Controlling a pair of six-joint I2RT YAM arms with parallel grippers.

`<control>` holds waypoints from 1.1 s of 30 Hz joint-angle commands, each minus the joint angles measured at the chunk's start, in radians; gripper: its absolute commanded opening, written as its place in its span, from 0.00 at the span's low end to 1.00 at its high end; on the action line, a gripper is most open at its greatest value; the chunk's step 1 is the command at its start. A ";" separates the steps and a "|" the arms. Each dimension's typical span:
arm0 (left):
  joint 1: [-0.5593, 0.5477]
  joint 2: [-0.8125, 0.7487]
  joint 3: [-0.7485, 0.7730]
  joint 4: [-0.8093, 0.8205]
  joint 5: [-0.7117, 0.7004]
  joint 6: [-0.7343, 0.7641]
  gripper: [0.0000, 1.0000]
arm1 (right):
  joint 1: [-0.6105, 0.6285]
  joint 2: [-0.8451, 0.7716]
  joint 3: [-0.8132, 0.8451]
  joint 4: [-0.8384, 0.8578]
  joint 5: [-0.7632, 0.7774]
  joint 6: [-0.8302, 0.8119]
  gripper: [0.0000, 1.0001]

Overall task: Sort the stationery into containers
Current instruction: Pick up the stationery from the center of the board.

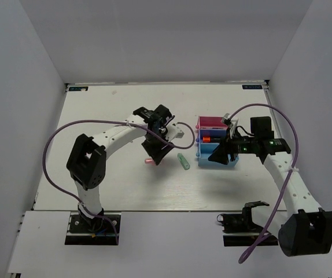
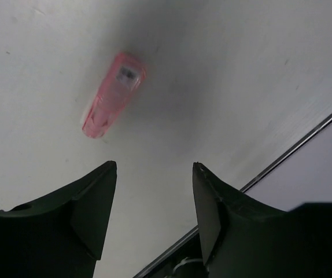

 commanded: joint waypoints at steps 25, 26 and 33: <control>-0.003 0.175 -0.072 0.217 -0.126 0.365 0.75 | -0.065 -0.075 -0.061 0.089 -0.100 0.075 0.65; -0.001 0.182 -0.079 0.219 -0.129 0.366 0.74 | -0.066 -0.070 -0.056 0.087 -0.100 0.075 0.65; -0.052 0.132 -0.289 0.358 -0.256 0.339 0.54 | -0.085 -0.069 -0.046 0.072 -0.118 0.065 0.65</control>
